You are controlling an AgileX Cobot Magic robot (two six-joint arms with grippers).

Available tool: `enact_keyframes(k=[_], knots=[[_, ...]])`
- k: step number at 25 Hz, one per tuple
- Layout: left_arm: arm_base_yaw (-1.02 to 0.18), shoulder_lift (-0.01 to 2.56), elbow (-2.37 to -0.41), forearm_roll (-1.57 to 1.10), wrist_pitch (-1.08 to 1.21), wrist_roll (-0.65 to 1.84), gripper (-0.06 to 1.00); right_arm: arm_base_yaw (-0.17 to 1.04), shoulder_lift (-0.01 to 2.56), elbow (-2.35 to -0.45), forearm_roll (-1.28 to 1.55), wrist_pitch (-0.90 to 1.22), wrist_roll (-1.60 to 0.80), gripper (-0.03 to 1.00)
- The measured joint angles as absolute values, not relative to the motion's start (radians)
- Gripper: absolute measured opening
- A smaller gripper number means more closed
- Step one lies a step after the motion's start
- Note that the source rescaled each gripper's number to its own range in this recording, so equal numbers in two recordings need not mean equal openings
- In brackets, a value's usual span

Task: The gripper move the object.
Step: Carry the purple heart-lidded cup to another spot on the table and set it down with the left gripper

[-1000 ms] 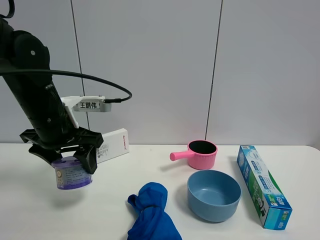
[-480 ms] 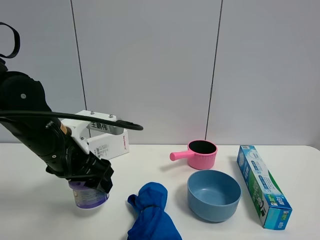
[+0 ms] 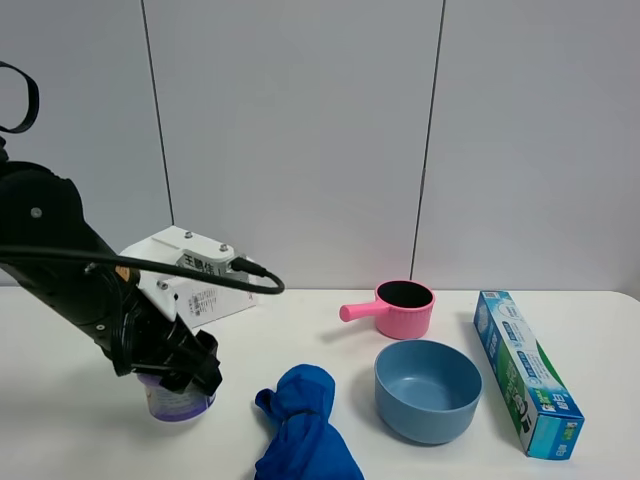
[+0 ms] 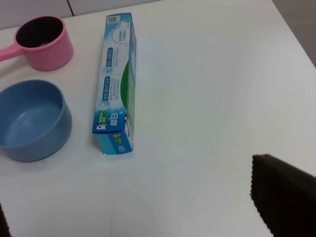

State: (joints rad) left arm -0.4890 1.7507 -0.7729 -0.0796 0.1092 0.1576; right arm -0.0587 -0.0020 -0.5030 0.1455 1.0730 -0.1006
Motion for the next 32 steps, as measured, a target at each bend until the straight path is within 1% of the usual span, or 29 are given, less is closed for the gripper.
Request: enact_keyframes(k=[12, 24, 32], knots=[[-0.489, 1.751, -0.744, -0.08, 0.0, 0.186, 0.02, -0.059, -0.002, -0.503, 0.146, 1.073, -0.101, 1.0], [-0.49, 1.751, -0.697, -0.08, -0.027, 0.19, 0.02, -0.059, -0.002, -0.503, 0.146, 1.073, -0.101, 1.0], [-0.585, 1.751, -0.697, -0.103, -0.034, 0.191, 0.02, -0.059, -0.002, -0.503, 0.147, 1.073, -0.101, 1.0]])
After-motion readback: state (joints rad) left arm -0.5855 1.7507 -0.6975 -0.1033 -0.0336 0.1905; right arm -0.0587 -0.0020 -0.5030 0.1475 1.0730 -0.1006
